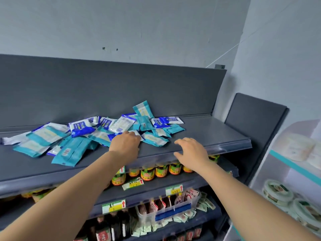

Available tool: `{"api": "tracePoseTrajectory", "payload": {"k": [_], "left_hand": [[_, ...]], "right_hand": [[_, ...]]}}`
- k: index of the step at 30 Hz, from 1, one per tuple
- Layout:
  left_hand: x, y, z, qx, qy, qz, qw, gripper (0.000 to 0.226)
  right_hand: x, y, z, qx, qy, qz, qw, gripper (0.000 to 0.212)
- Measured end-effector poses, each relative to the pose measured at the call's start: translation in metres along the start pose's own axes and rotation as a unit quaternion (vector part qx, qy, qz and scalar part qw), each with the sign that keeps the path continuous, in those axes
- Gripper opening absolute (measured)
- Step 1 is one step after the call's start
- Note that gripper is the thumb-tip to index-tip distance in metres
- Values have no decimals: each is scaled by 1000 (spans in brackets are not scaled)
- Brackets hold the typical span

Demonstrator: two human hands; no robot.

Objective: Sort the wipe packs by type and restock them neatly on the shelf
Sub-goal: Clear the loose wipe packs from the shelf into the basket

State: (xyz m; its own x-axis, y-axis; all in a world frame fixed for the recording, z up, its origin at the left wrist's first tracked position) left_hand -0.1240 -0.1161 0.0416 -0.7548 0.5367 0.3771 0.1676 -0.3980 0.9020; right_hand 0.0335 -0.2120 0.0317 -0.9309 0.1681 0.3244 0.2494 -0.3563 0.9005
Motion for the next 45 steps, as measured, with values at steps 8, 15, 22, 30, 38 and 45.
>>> {"api": "tracePoseTrajectory", "payload": {"k": [8, 15, 22, 30, 38, 45], "left_hand": [[-4, -34, 98, 16, 64, -19, 998, 28], [-10, -77, 159, 64, 61, -33, 996, 36], [-10, -116, 223, 100, 24, 3, 995, 52], [-2, -117, 284, 113, 40, 30, 992, 56], [6, -67, 319, 18, 69, -384, 920, 49], [-45, -139, 311, 197, 54, -259, 944, 80]], "right_hand": [[-55, -33, 105, 74, 22, -15, 997, 49], [-91, -75, 169, 148, 22, -28, 988, 53], [-108, -98, 219, 166, 59, -58, 983, 53], [-104, -55, 249, -96, 179, 6, 979, 22], [-129, -9, 286, -242, 100, 55, 964, 27], [-164, -108, 301, 128, 41, 23, 991, 65]]}}
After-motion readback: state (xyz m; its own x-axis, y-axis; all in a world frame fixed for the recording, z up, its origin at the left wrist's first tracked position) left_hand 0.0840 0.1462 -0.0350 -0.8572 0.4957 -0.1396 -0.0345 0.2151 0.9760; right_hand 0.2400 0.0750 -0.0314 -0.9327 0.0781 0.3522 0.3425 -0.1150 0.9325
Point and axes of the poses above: each hand's wrist, its own z-axis towards the middle knuckle, its own y-axis out of the back of the hand, x = y × z, the point moved 10 cm from there along z, towards the middle knuckle, and after that the axes turned 14 degrees about z, right-handed, at the moved point
